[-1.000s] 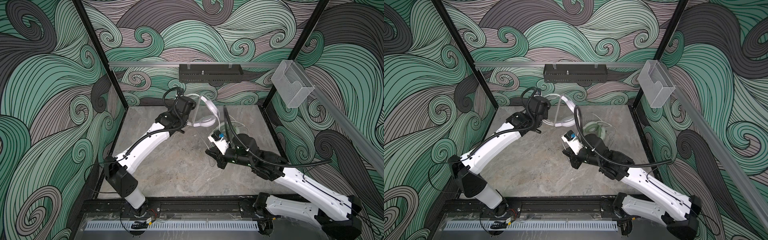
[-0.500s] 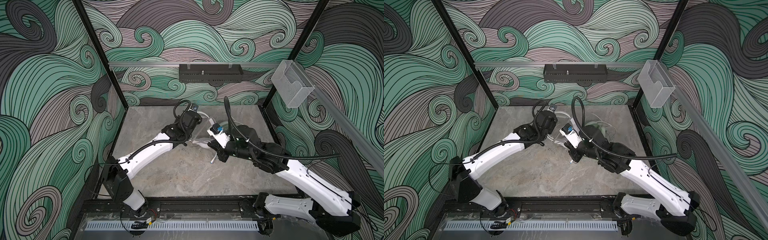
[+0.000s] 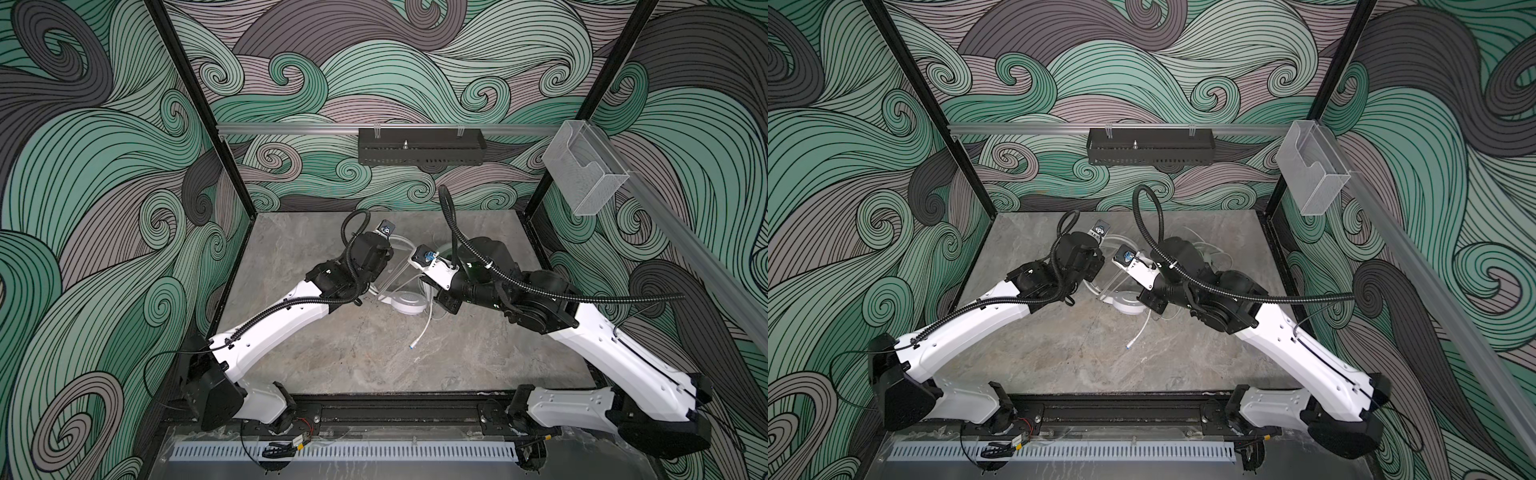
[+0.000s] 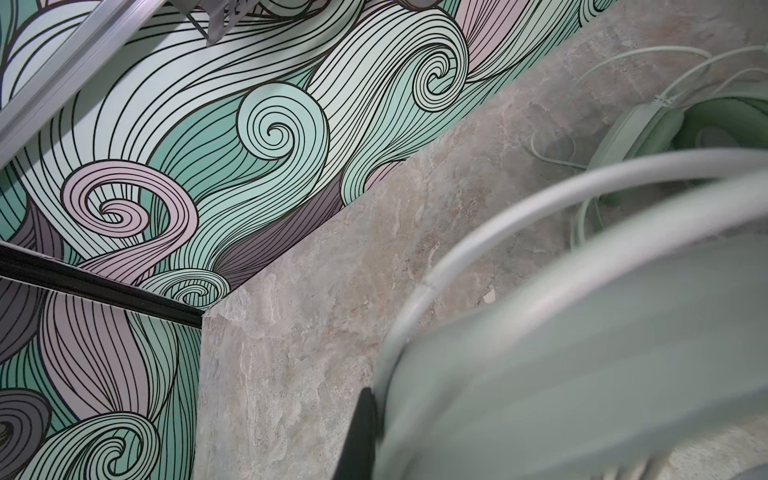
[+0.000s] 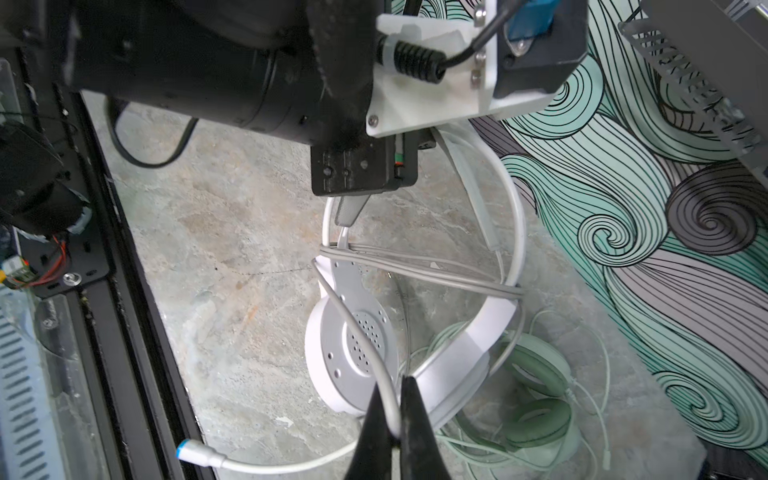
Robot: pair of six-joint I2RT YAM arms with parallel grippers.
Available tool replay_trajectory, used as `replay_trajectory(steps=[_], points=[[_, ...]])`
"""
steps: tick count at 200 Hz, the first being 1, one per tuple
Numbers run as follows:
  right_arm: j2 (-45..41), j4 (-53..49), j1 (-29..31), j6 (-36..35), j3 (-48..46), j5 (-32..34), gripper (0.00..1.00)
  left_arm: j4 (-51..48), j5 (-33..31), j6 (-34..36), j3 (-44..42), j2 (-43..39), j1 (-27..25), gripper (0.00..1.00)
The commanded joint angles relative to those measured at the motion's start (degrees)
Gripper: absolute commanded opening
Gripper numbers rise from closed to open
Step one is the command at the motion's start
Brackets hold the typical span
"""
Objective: Wrap the headphones
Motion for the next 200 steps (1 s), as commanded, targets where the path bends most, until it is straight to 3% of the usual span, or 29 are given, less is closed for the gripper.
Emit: replay_trajectory(steps=[1,32,66,105,129,162,200], points=[[-1.0,-0.2,-0.1,-5.7,3.4,6.7,0.00,-0.9,-1.9,3.0,0.1,-1.4,-0.2,0.00],[-1.1,-0.1,-0.2,-7.3,5.5,10.7,0.00,-1.4,-2.0,5.2,-1.2,-2.1,-1.3,0.00],[-0.3,-1.1,-0.1,-5.2,9.6,7.6,0.00,-0.2,-5.1,4.2,-1.7,-2.8,-1.7,0.00],[2.5,-0.6,1.3,1.6,14.8,5.8,0.00,-2.9,-19.0,-4.7,5.3,1.0,-1.7,0.00],[6.0,-3.3,3.0,0.6,22.2,8.8,0.00,2.5,-25.1,-0.8,6.5,2.8,-1.6,0.00],[9.6,-7.8,3.5,-0.4,32.6,10.0,0.00,7.9,-27.6,5.2,10.0,4.9,-0.6,0.00],[11.9,-9.5,3.5,4.1,39.6,8.3,0.00,13.0,-29.0,9.6,15.6,6.9,0.4,0.00]])
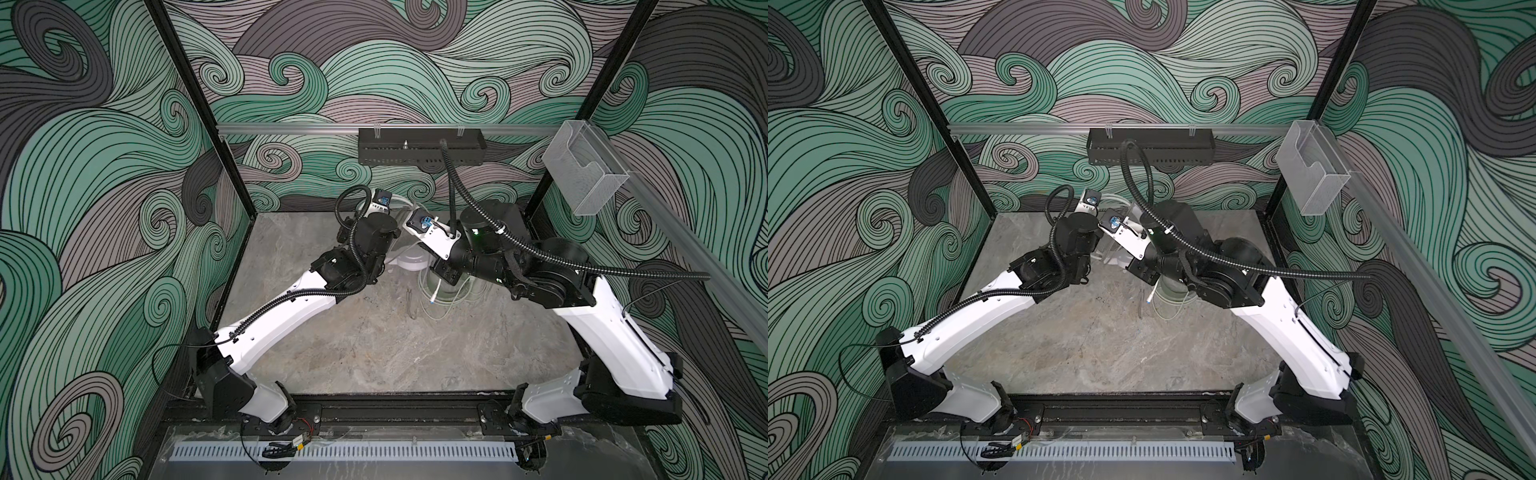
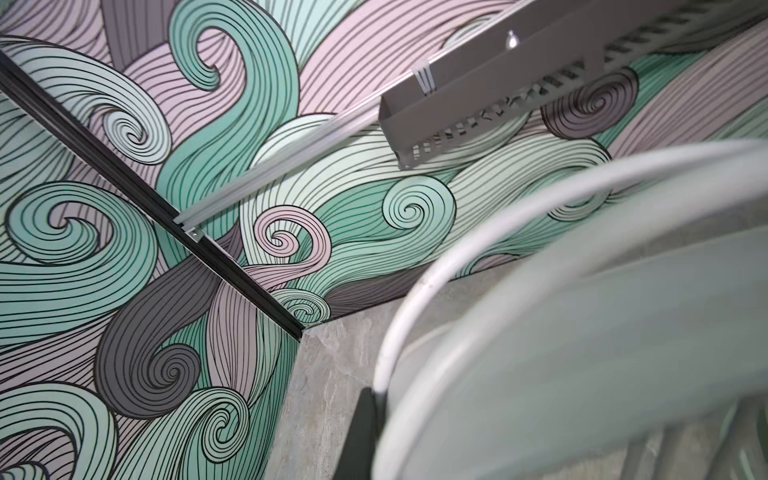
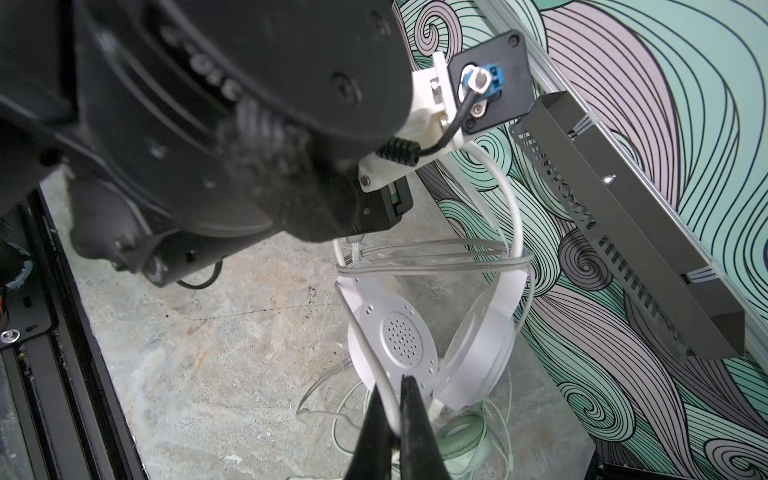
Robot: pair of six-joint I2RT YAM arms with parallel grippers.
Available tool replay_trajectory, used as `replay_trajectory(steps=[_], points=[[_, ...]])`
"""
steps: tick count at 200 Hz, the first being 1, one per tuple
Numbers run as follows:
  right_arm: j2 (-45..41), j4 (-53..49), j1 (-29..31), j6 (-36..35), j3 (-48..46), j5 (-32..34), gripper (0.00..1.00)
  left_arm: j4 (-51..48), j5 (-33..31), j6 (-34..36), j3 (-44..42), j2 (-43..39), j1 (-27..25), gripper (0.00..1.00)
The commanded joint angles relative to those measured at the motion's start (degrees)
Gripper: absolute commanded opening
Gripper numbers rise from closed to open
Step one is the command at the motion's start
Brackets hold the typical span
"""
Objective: Wrap the headphones
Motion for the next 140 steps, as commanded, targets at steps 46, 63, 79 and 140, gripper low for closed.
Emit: replay_trajectory(steps=[46,63,79,140], points=[[-0.5,0.6,0.4,7.9,11.9,-0.3,0.00,9.2,-7.3,12.3,5.4,3.4,2.0,0.00],[0.1,-2.1,0.4,8.3,14.2,0.4,0.00,10.2,-7.4,13.5,5.2,3.0,2.4,0.00],[-0.1,-4.0,0.4,7.5,14.6,1.6,0.00,10.9,-6.8,14.8,4.5,2.3,2.6,0.00],[1.3,-9.8,0.7,2.0,17.6,7.2,0.00,15.7,-4.4,22.7,0.1,0.6,2.7,0.00]])
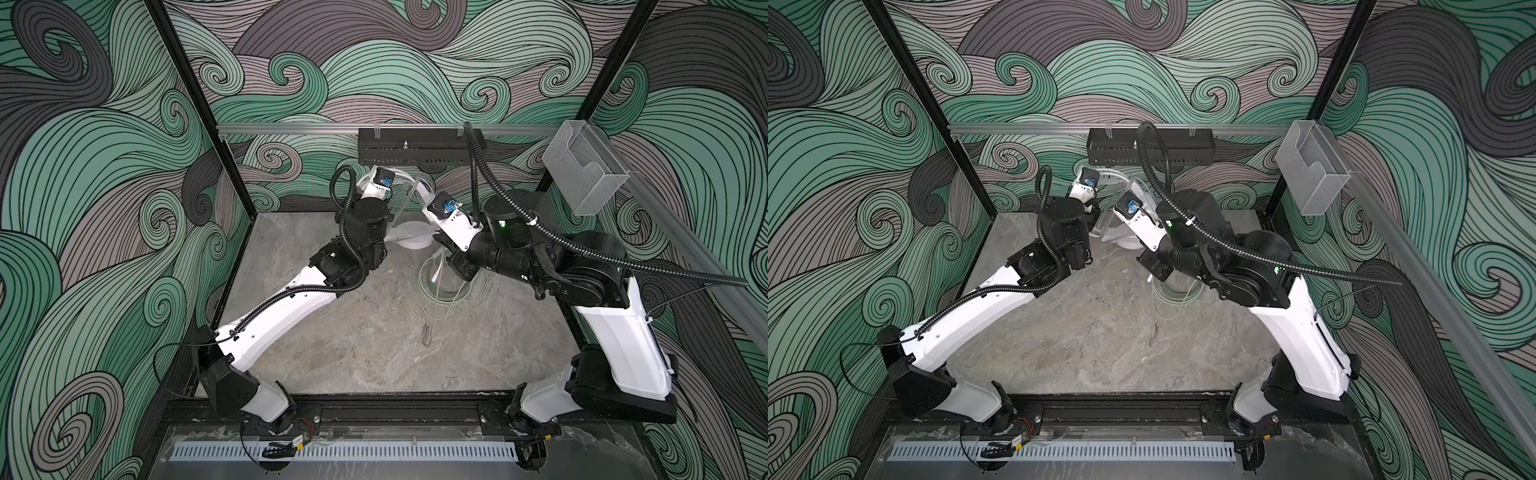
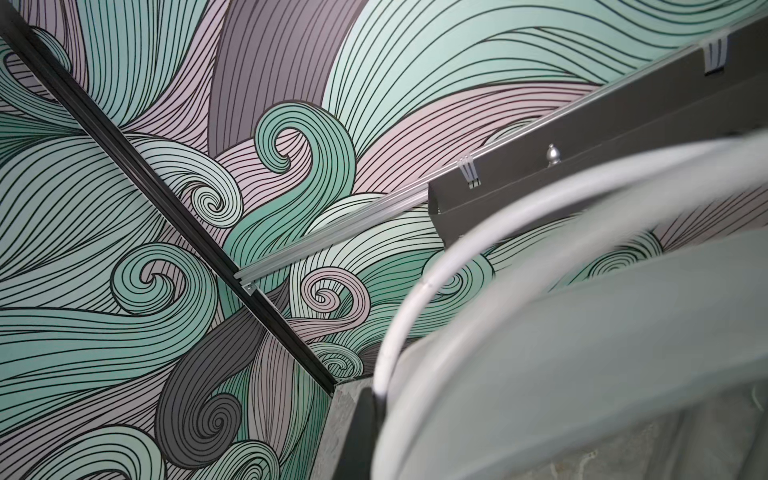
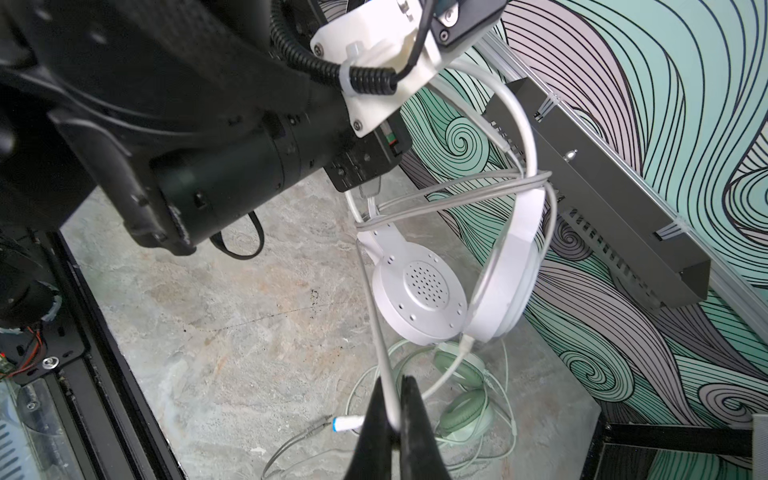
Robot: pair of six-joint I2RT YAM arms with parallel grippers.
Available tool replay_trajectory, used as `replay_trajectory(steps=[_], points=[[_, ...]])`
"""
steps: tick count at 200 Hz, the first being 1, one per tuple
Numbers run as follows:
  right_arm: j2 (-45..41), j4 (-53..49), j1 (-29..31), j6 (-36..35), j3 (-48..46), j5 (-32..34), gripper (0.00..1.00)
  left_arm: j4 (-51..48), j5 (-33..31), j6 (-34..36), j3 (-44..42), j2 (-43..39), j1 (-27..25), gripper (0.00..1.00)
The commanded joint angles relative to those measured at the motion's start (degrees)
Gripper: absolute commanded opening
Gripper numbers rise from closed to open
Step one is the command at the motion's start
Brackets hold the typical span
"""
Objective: Wrap the headphones
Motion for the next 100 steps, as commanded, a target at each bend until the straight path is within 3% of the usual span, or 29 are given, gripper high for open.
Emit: replay_trajectory(steps=[1,27,68,100], points=[[-1.8,1.1,0.6,-2.7,4.6,4.4,0.00,0.5,-2.7,6.4,-1.4,0.0,2.2,0.00],[-0.3,0.4,0.9,-5.0,6.5,6.7,0.00,-0.7,-0.2,5.9,-1.5,-0.2,2.2,0.00],[1.9,1.5,0.7,-8.6,8.2,9.6,0.00,-17.9,12.0,-1.4,0.7,-1.8,1.8,0.00],[3.1,2.8,0.0,-8.4,7.2,9.6,0.00,-25.0,18.1,-5.4,-2.3,-6.1,1.3,0.00]])
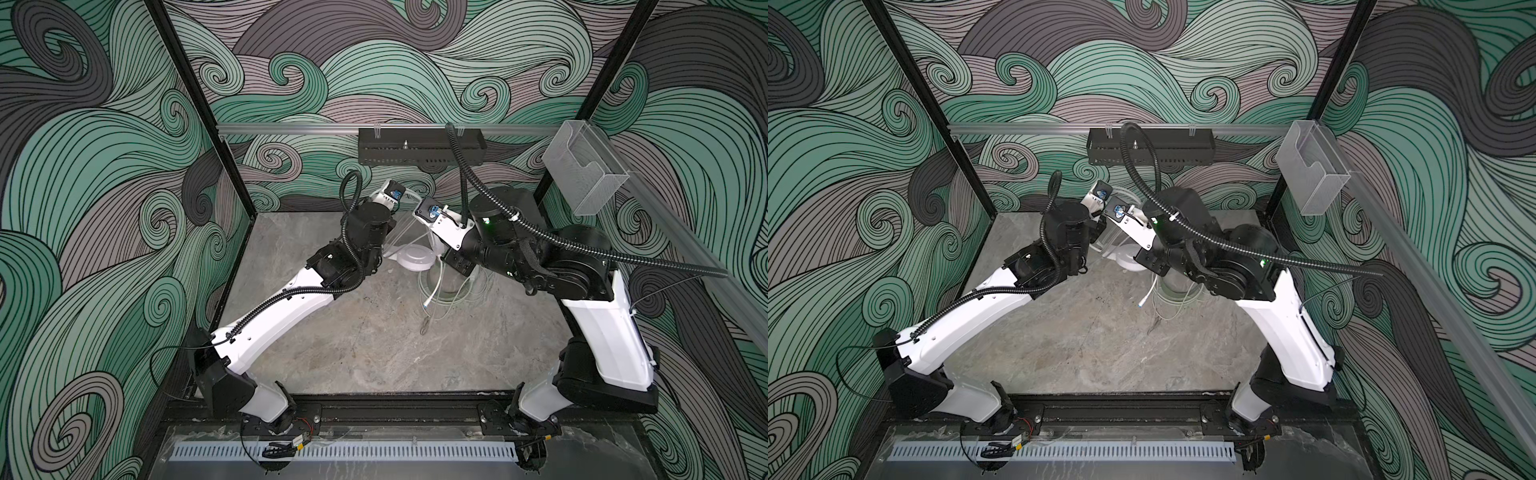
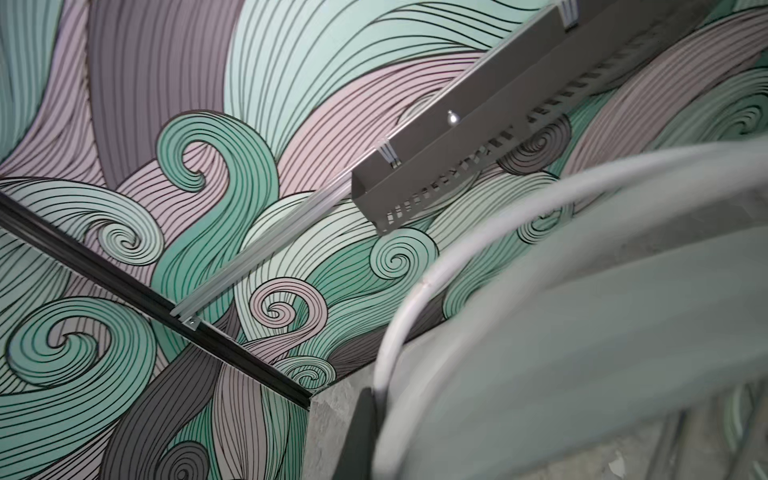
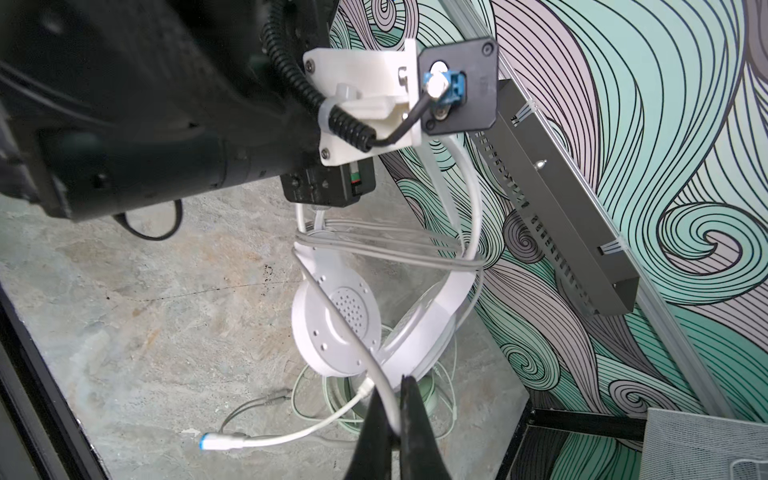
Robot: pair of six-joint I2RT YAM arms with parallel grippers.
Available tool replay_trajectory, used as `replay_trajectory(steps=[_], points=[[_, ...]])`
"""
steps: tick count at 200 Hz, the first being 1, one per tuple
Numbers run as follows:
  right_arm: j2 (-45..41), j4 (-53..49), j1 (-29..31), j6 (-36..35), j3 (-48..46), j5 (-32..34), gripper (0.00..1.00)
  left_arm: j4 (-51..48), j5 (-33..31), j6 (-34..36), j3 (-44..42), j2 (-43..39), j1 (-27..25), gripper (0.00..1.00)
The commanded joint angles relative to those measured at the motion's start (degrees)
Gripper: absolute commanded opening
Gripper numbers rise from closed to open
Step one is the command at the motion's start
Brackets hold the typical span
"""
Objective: Wrap the headphones
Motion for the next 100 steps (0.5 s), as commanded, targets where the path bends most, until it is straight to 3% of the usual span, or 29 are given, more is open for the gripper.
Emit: replay_trajectory(steps=[1,100], points=[[-1.7,5.7,-0.5,-0.7,1.8,4.0,0.00,-12.0,4.7,-2.8,-1.7,-4.0,1.3,0.00],[-5.4,14.7,-3.5,0.8,-13.0,6.3,0.00,-26.1,29.4,-8.4,-9.5,-15.6,0.6,0.00]])
